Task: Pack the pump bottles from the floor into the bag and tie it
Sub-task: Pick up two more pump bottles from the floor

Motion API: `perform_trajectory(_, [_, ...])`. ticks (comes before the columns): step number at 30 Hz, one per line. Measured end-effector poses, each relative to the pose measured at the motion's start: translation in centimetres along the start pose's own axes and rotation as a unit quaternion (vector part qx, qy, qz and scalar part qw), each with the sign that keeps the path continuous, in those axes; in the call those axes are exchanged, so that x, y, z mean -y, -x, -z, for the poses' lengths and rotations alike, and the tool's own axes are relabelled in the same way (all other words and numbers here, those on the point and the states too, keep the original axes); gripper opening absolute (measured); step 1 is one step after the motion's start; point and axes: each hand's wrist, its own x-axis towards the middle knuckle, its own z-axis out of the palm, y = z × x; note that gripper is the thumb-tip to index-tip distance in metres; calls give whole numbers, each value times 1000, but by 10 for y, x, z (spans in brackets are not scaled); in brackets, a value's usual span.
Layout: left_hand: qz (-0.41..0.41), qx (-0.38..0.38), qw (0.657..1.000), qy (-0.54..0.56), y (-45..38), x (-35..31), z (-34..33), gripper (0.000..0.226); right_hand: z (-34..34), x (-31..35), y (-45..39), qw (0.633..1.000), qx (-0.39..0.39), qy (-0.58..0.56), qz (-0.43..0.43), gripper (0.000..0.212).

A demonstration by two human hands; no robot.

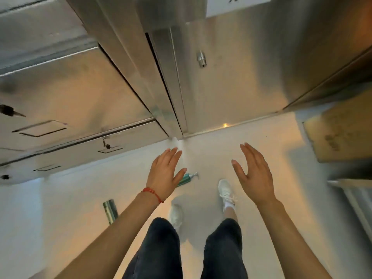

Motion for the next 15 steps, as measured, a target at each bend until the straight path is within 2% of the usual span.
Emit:
perform_trajectory(3, [-55,32,998,-17,-6,26,-26,52,-34,-8,26,998,-27,-22,-58,51])
perform_trajectory(8, [-69,56,996,-8,-24,61,-90,49,-93,-30,50,992,-45,-50,-104,52])
perform_trajectory(11, [-62,75,995,4,-40,80,-145,47,-135,-58,54,988,-52,-68,-130,52])
perform_trajectory(15, [-3,105,993,58,-70,115,-245,45,-213,-109,54,983,-49,-73,-160,54])
